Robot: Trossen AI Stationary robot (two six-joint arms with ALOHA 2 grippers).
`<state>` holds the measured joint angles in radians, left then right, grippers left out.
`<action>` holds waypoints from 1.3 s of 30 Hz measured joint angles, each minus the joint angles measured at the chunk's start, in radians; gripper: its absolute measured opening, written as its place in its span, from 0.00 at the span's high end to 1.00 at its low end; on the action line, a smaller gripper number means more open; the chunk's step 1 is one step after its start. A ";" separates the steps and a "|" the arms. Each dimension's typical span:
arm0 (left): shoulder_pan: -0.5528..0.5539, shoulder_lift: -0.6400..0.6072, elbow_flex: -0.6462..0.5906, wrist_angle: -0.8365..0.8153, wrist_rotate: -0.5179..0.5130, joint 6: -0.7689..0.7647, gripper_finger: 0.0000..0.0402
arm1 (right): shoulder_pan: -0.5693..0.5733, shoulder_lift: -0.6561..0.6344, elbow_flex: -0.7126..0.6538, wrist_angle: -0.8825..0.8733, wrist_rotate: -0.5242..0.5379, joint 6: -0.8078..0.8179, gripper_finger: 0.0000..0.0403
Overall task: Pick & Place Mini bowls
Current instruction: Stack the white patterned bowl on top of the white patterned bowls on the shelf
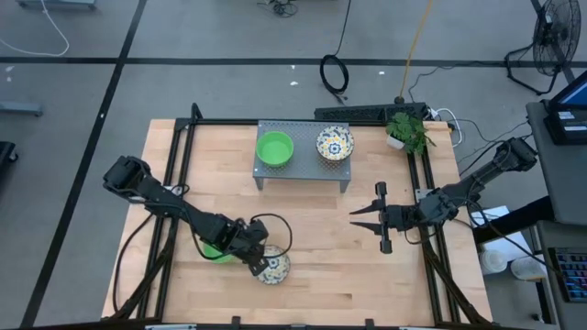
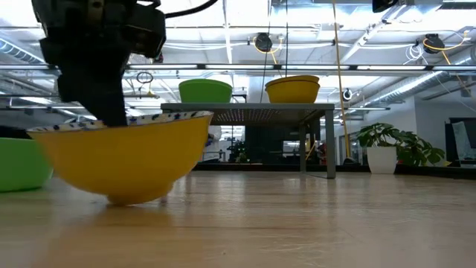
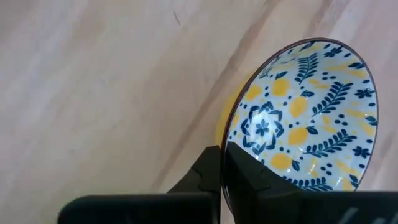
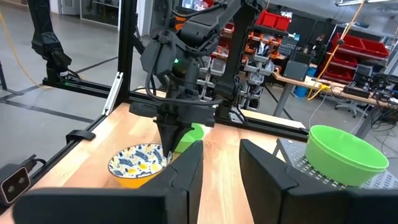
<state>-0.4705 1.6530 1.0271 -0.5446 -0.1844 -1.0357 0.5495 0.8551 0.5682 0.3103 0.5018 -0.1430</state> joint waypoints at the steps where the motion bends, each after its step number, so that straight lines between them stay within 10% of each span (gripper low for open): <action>1: 0.004 0.001 0.009 -0.005 -0.010 0.017 0.98 | 0.000 0.000 0.000 0.001 0.000 0.000 0.77; 6: 0.028 0.005 0.076 -0.028 -0.145 0.155 0.98 | 0.000 0.000 0.000 0.002 0.000 0.001 0.77; 14: 0.064 0.004 0.260 0.025 -0.646 0.559 0.98 | -0.005 0.007 0.000 0.002 0.005 0.011 0.77; 21: 0.096 0.003 0.398 0.183 -0.917 0.949 0.98 | -0.063 0.104 0.000 0.010 0.196 -0.050 0.69; 28: 0.121 0.002 0.406 0.407 -0.997 1.267 0.98 | -0.140 0.243 0.000 0.152 0.314 -0.057 0.48; 39: 0.170 0.002 0.406 0.437 -1.049 1.373 0.98 | -0.178 0.331 0.001 0.491 0.415 -0.201 0.36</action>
<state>-0.3006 1.6554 1.4330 -0.1078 -1.2334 0.3369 0.3713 1.1861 0.5694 0.8010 0.9165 -0.3438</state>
